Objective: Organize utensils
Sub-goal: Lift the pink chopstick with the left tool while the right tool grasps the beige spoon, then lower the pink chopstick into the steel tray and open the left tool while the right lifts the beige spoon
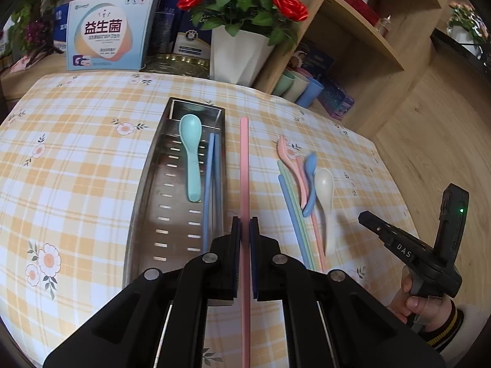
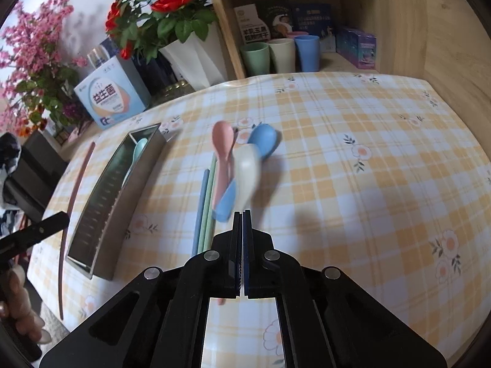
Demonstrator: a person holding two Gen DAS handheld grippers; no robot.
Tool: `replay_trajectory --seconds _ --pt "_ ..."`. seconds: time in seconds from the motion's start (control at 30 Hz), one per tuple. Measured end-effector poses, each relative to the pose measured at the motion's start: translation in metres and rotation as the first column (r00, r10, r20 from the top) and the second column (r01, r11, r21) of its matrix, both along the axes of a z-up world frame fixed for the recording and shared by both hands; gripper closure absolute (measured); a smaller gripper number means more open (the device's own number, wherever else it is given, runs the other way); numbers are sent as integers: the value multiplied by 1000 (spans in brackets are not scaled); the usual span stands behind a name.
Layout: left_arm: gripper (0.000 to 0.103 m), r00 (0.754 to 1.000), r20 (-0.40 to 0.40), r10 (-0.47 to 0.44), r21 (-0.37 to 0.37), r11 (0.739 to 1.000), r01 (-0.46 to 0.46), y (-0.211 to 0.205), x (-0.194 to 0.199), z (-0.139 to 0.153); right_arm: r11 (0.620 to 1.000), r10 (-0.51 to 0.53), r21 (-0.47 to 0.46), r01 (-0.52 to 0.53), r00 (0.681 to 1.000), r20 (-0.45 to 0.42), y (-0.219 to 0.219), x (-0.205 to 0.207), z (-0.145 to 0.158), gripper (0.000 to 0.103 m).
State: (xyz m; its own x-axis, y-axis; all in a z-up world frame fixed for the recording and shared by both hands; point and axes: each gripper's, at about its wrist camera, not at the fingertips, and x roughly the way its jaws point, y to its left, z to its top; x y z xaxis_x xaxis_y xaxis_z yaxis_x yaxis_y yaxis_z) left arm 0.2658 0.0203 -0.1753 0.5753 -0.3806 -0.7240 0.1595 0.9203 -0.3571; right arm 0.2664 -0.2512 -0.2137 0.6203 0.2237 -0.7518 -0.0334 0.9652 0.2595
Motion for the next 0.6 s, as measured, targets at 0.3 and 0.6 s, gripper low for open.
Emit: replay_trajectory --seconds 0.3,0.6 --pt "98 1000 -3 -5 12 1000 5 -3 0 2 1000 23 -3 -23 997 -75 1 19 -24 100" --pt "98 1000 -9 -16 12 1000 16 -6 0 0 1000 6 21 -3 991 -130 -1 40 -42 89"
